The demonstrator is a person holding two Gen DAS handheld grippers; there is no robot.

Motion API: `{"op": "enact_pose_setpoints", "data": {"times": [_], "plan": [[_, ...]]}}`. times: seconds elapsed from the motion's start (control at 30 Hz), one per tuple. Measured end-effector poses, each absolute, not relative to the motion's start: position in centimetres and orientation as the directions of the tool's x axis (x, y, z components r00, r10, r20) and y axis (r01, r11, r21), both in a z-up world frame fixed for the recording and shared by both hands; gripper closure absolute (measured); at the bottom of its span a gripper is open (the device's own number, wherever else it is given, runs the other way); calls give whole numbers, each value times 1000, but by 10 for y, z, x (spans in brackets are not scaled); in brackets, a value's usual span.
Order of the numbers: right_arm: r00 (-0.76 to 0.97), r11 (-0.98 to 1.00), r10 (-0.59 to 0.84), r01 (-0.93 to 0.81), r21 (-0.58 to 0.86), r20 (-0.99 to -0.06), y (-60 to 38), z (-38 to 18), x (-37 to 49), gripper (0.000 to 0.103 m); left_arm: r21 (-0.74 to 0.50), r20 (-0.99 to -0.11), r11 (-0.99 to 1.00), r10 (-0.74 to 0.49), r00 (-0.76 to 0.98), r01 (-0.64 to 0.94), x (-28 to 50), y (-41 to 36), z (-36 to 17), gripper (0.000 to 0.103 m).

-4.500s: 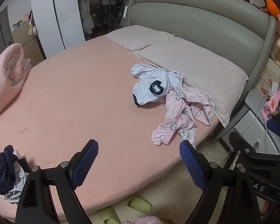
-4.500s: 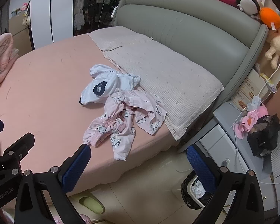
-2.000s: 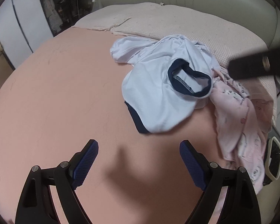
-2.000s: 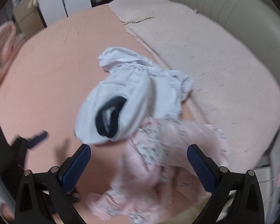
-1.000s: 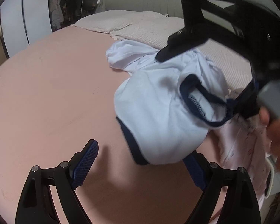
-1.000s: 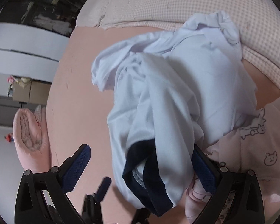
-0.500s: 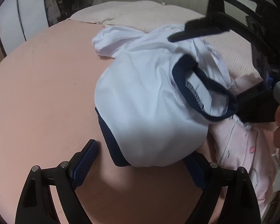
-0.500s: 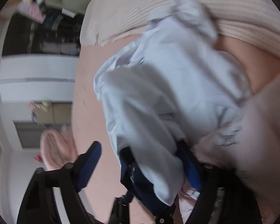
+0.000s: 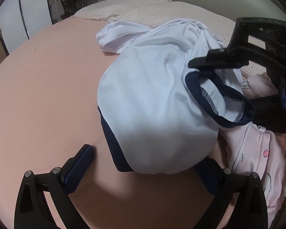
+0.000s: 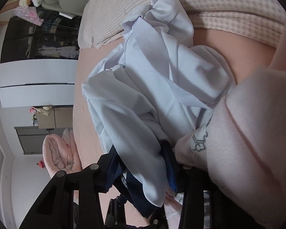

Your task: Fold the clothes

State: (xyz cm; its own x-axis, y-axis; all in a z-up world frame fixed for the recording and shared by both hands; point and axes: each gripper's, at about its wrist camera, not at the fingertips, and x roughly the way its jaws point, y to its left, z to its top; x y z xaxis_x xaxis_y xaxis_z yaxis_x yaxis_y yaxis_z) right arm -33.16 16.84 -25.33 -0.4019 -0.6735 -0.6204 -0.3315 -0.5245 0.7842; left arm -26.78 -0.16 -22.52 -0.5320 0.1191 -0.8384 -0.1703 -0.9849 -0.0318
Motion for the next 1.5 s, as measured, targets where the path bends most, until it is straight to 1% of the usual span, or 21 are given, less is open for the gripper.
{"op": "enact_pose_setpoints", "data": {"times": [0.07, 0.13, 0.2, 0.23, 0.27, 0.3, 0.37, 0.4, 0.43, 0.47, 0.57, 0.67, 0.83, 0.93, 1.03, 1.1, 1.17, 1.2, 1.27, 1.37, 1.5], "plan": [[-399, -548, -664, -315, 775, -632, 172, -254, -329, 69, -11, -830, -985, 104, -547, -170, -265, 0, -223, 0], [-405, -552, -663, -304, 776, -630, 174, -254, -328, 69, -5, -824, -985, 103, -557, -174, -264, 1, -222, 4], [-408, -550, -665, -299, 780, -626, 177, -254, -327, 69, 2, -812, -983, 104, -574, -181, -262, 1, -218, 17], [-408, -550, -667, -296, 781, -624, 177, -254, -326, 69, 12, -811, -981, 102, -577, -192, -261, 4, -217, 29], [-406, -550, -670, -290, 783, -622, 177, -254, -326, 69, 23, -809, -979, 101, -579, -203, -260, 6, -216, 37], [-406, -552, -672, -283, 784, -620, 177, -255, -327, 69, 34, -807, -976, 99, -582, -214, -260, 8, -215, 42], [-409, -557, -671, -272, 785, -618, 177, -255, -325, 69, 71, -798, -965, 97, -595, -253, -257, 18, -212, 61], [-411, -560, -671, -265, 785, -617, 177, -255, -324, 69, 92, -794, -959, 92, -600, -268, -256, 22, -211, 66], [-411, -567, -669, -257, 783, -619, 175, -254, -325, 69, 117, -789, -950, 89, -608, -291, -254, 28, -211, 75], [-410, -573, -667, -250, 780, -622, 174, -253, -325, 69, 133, -788, -944, 85, -610, -303, -254, 32, -211, 81], [-407, -578, -670, -237, 781, -620, 175, -254, -327, 69, 171, -777, -932, 72, -625, -321, -262, 46, -216, 92], [-407, -589, -664, -232, 774, -627, 174, -251, -327, 69, 162, -772, -935, 79, -630, -316, -259, 42, -216, 92], [-424, -716, -582, -137, 685, -694, 156, -225, -322, 69, 105, -740, -960, 98, -666, -258, -222, 43, -198, 94], [-431, -789, -540, -42, 613, -723, 141, -210, -318, 69, 71, -729, -970, 107, -676, -231, -234, 32, -192, 94], [-444, -815, -526, 22, 578, -725, 129, -197, -313, 70, 57, -727, -974, 112, -678, -221, -236, 25, -190, 94], [-441, -816, -533, 44, 576, -722, 122, -194, -311, 73, 43, -727, -975, 120, -677, -219, -237, 21, -188, 94], [-425, -817, -543, 69, 572, -724, 115, -193, -310, 84, 24, -728, -977, 129, -673, -214, -235, 17, -184, 94], [-421, -819, -544, 80, 568, -726, 112, -192, -311, 85, 13, -729, -977, 136, -671, -211, -234, 15, -183, 94], [-413, -823, -546, 102, 559, -729, 104, -189, -311, 92, -36, -734, -979, 162, -660, -201, -234, 7, -180, 94], [-402, -826, -551, 133, 548, -731, 94, -185, -311, 94, -107, -724, -979, 195, -662, -171, -234, -10, -174, 94], [-400, -806, -581, 159, 571, -709, 87, -173, -308, 94, -213, -701, -968, 247, -669, -135, -229, -33, -165, 95]]}}
